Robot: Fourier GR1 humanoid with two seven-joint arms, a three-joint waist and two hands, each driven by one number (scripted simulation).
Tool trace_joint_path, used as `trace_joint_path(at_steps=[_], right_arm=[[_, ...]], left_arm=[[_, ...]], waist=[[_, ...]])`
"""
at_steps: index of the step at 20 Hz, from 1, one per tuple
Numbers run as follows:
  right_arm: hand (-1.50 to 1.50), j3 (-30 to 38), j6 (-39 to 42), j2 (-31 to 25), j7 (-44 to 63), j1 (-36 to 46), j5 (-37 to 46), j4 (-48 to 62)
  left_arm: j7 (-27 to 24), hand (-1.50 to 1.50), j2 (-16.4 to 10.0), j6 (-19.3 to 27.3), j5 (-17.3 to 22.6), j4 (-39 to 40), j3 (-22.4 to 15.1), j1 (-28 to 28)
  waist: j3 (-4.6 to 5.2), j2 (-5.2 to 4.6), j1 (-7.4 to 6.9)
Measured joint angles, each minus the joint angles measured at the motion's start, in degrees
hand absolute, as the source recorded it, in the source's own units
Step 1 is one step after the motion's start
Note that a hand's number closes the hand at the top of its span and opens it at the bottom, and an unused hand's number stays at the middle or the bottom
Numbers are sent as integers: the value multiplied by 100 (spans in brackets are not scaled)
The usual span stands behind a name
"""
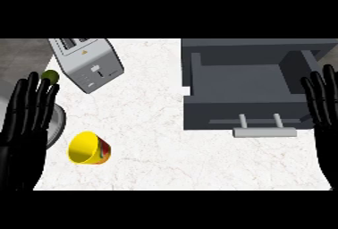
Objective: Pick up the cup, place it into the drawer and close the drawer
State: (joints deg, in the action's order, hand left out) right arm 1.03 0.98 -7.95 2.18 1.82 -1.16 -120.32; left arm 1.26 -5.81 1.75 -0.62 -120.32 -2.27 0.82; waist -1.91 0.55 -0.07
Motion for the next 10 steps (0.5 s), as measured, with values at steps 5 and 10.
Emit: trace_joint_path(at_steps=[5, 10], right_arm=[[-150, -148, -92, 205, -239, -92, 119, -47], [-150, -291, 172, 99, 29, -97, -23, 207]], left_arm=[[-168, -150, -465, -833, 860, -187, 326, 188], [86, -150, -622, -1477, 2285, 85, 706, 667]], waist=[[140, -31, -22], [184, -54, -77]])
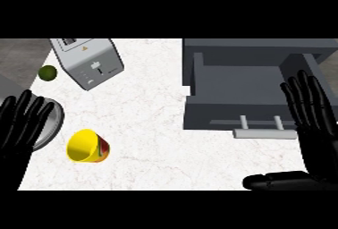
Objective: Pick up the cup, place it into the drawer and close the drawer
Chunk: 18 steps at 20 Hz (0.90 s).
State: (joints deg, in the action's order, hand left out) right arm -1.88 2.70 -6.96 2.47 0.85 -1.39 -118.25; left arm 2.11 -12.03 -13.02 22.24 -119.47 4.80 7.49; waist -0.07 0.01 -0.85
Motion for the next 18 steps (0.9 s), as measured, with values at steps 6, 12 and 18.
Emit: trace_joint_path(at_steps=[6, 12, 18], right_arm=[[-150, 56, 240, -104, 226, 388, -182, 390], [-150, 161, 334, -96, 195, 647, -176, 710], [-150, 409, 502, -195, 127, 818, -331, 845]], left_arm=[[-15, -150, -277, -629, 812, 982, 580, -86], [-381, -150, -337, -1020, 500, 2009, 838, -266], [-1090, -150, -296, -1277, -168, 3196, 920, -447]], waist=[[7, -6, 53], [8, -5, 74], [9, -5, 89]])
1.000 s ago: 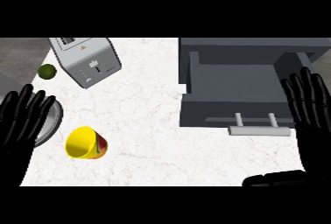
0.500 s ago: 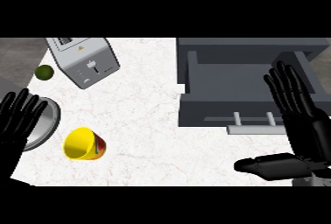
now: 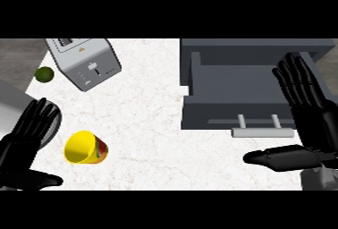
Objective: Pick up the cup, place it into the drawer and close the drawer
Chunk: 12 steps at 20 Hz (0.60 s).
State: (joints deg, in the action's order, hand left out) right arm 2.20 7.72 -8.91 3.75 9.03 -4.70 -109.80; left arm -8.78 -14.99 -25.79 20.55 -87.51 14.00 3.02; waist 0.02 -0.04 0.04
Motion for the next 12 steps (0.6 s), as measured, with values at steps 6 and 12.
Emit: trace_joint_path(at_steps=[6, 12], right_arm=[[-150, 164, 75, -57, -102, 269, -4, 285], [-150, 235, 99, -59, -26, 356, -45, 325]], left_arm=[[-632, -150, -65, -94, -498, 1115, 147, -225], [-1785, -150, -81, -109, -1230, 2721, 116, -589]], waist=[[0, -2, 0], [2, -3, 15]])
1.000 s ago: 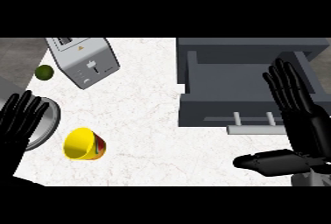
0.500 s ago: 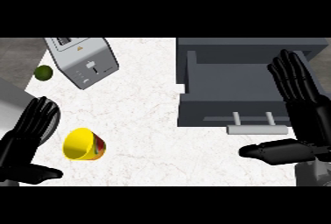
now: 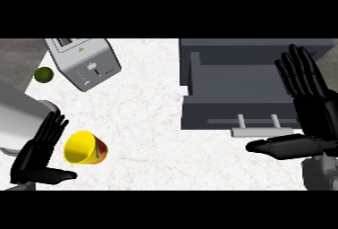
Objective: Pick up the cup, place it into the drawer and close the drawer
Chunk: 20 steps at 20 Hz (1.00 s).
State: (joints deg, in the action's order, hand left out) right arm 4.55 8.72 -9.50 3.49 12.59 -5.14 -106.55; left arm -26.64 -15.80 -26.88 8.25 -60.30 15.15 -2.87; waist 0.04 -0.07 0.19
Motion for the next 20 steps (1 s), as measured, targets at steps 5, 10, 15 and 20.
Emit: trace_joint_path(at_steps=[5, 10, 15, 20], right_arm=[[-150, 156, 101, -114, 52, 109, -100, 49], [-150, 176, 112, -98, 64, 127, -116, 40], [-150, 158, 105, -94, 193, 145, -125, -64], [-150, 132, 85, -109, 341, 283, -113, -90]], left_arm=[[-955, -150, -208, 55, -466, 1530, 60, -603], [-1798, -150, -350, 328, -850, 2976, 55, -1073], [-2281, -150, -363, 548, -1011, 3753, 39, -1397], [-2561, -150, -225, 728, -1129, 4203, -20, -1635]], waist=[[3, -4, 18], [6, -13, 40], [9, -17, 54], [13, -23, 64]])
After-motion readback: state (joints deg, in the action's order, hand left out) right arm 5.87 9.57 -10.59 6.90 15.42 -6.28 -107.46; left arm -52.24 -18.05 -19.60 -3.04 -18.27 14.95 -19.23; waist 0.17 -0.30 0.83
